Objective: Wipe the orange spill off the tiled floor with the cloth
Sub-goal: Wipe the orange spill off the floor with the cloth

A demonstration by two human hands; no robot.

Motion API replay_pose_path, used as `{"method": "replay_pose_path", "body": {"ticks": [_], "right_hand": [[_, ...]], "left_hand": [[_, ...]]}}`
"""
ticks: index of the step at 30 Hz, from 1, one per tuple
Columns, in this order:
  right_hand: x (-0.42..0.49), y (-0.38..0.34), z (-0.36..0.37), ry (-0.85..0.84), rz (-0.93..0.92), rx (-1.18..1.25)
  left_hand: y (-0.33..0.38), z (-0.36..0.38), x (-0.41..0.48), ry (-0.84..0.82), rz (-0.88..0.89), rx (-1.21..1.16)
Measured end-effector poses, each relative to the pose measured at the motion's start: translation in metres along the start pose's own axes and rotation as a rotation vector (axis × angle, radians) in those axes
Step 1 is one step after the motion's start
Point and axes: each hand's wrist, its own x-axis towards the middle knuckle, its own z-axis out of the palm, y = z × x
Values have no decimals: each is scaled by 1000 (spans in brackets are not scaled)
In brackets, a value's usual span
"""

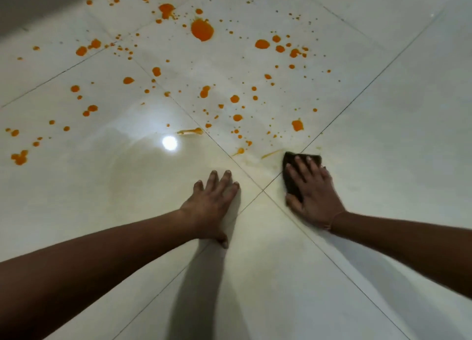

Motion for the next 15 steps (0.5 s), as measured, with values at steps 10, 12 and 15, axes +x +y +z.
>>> {"method": "replay_pose_path", "body": {"ticks": [10,12,15], "right_hand": [[75,0,-8,6,366,132],[95,-2,-6,39,385,111],[44,-16,-2,6,30,82]], "left_hand": [[5,-44,31,17,-168,-161],[-2,-43,42,35,-212,-206],[-9,-41,43,22,-205,-235]]}}
